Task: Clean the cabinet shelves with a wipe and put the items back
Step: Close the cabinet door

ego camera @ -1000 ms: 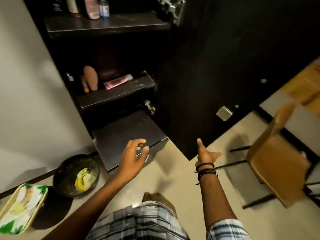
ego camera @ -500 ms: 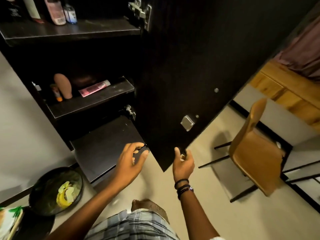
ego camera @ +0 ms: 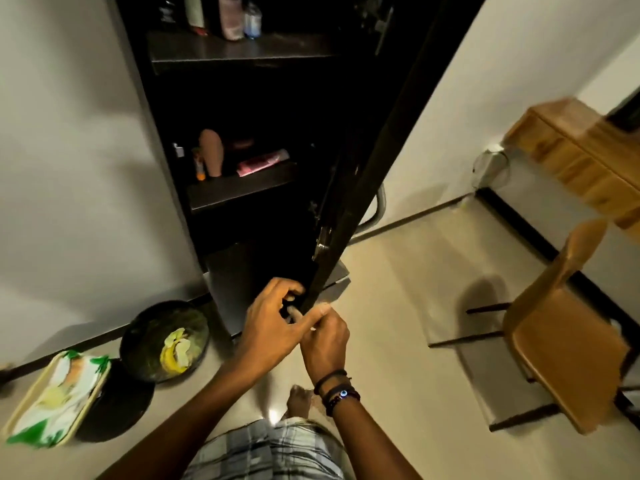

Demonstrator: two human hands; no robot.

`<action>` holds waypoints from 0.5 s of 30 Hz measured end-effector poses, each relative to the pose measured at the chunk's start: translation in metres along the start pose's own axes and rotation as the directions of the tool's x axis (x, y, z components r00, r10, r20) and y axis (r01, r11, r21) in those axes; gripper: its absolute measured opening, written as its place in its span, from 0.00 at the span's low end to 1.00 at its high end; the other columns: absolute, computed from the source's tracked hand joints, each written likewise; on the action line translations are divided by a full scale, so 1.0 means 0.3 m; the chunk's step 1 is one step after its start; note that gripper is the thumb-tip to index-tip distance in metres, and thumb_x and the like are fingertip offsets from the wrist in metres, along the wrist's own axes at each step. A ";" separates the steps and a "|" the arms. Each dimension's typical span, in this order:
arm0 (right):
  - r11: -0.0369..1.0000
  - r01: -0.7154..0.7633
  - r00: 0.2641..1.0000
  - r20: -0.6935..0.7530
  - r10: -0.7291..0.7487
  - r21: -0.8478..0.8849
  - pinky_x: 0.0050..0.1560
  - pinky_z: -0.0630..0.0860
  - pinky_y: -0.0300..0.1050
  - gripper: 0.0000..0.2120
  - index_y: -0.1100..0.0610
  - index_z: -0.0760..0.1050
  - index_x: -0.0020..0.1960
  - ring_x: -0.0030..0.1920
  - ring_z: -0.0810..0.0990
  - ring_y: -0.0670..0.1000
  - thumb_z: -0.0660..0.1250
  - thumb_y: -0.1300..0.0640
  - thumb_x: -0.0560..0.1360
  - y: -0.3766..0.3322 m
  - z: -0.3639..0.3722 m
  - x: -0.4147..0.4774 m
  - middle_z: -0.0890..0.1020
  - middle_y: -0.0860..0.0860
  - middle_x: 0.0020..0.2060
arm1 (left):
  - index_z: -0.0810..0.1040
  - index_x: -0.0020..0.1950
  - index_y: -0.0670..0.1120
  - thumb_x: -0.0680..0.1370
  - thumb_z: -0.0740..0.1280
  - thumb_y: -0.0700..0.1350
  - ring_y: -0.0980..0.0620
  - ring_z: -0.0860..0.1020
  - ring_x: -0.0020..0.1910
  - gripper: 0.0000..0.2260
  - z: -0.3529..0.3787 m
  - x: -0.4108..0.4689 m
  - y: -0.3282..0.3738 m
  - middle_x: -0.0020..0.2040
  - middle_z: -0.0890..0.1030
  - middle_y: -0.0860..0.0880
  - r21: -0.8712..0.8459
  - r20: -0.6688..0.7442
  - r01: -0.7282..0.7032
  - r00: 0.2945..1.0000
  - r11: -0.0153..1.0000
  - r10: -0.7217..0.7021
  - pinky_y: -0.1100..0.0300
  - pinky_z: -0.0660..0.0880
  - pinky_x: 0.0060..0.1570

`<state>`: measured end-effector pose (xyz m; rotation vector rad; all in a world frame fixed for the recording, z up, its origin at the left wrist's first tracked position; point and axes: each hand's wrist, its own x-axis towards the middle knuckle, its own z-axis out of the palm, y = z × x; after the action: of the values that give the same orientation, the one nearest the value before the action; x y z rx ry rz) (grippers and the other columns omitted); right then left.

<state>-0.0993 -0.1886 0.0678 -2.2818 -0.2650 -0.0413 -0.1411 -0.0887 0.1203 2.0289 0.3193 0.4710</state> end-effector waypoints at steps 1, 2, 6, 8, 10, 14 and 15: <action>1.000 0.027 0.999 0.044 -0.026 -0.013 0.33 0.65 0.28 0.06 0.51 0.73 0.41 0.32 0.74 0.44 0.70 0.59 0.71 -0.020 0.028 0.005 0.78 0.44 0.33 | 0.73 0.49 0.54 0.69 0.70 0.60 0.60 0.76 0.45 0.15 -0.026 0.003 -0.003 0.46 0.75 0.57 0.007 -0.036 0.034 0.999 0.999 -0.034 0.71 0.72 0.41; 0.998 0.061 0.994 0.087 -0.059 -0.021 0.34 0.70 0.33 0.04 0.51 0.75 0.44 0.34 0.77 0.46 0.69 0.57 0.72 -0.045 0.051 0.010 0.80 0.45 0.35 | 0.73 0.49 0.54 0.70 0.70 0.58 0.60 0.76 0.44 0.13 -0.054 0.009 -0.007 0.45 0.75 0.56 0.012 -0.078 0.067 0.995 0.998 -0.066 0.72 0.72 0.40; 0.970 0.236 0.947 0.240 -0.215 -0.062 0.40 0.76 0.51 0.10 0.55 0.75 0.54 0.43 0.81 0.57 0.63 0.52 0.75 -0.163 0.122 0.043 0.83 0.54 0.42 | 0.76 0.47 0.53 0.72 0.71 0.54 0.61 0.77 0.41 0.09 -0.170 0.049 -0.047 0.44 0.78 0.56 0.024 -0.257 0.148 0.957 0.989 -0.137 0.66 0.76 0.39; 0.934 0.335 0.910 0.300 -0.287 -0.123 0.41 0.74 0.52 0.11 0.59 0.75 0.54 0.44 0.80 0.60 0.61 0.53 0.77 -0.220 0.149 0.068 0.82 0.58 0.44 | 0.77 0.47 0.53 0.71 0.71 0.54 0.61 0.77 0.41 0.09 -0.223 0.069 -0.073 0.44 0.78 0.57 0.025 -0.317 0.181 0.934 0.983 -0.164 0.61 0.78 0.40; 0.902 0.399 0.875 0.361 -0.322 -0.164 0.42 0.73 0.52 0.11 0.60 0.74 0.54 0.46 0.80 0.61 0.60 0.54 0.77 -0.260 0.176 0.096 0.82 0.59 0.45 | 0.77 0.48 0.54 0.70 0.72 0.56 0.60 0.77 0.42 0.11 -0.263 0.088 -0.097 0.45 0.78 0.57 0.021 -0.367 0.217 0.910 0.976 -0.194 0.58 0.78 0.41; 0.864 0.472 0.832 0.414 -0.371 -0.174 0.43 0.75 0.52 0.11 0.59 0.75 0.54 0.46 0.81 0.61 0.61 0.52 0.77 -0.298 0.224 0.167 0.83 0.58 0.45 | 0.76 0.50 0.57 0.67 0.73 0.57 0.60 0.76 0.42 0.15 -0.300 0.141 -0.133 0.45 0.77 0.59 0.016 -0.436 0.274 0.867 0.962 -0.240 0.58 0.77 0.41; 0.852 0.493 0.817 0.430 -0.384 -0.175 0.43 0.75 0.53 0.12 0.58 0.75 0.54 0.46 0.81 0.61 0.61 0.51 0.78 -0.304 0.239 0.185 0.83 0.58 0.45 | 0.75 0.50 0.57 0.67 0.74 0.58 0.60 0.76 0.42 0.15 -0.310 0.154 -0.142 0.45 0.76 0.59 0.015 -0.456 0.285 0.855 0.958 -0.247 0.58 0.77 0.41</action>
<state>-0.0678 -0.0668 0.0940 -2.4440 -1.0624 0.1364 -0.1434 0.0228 0.1324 1.8949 0.9071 0.7624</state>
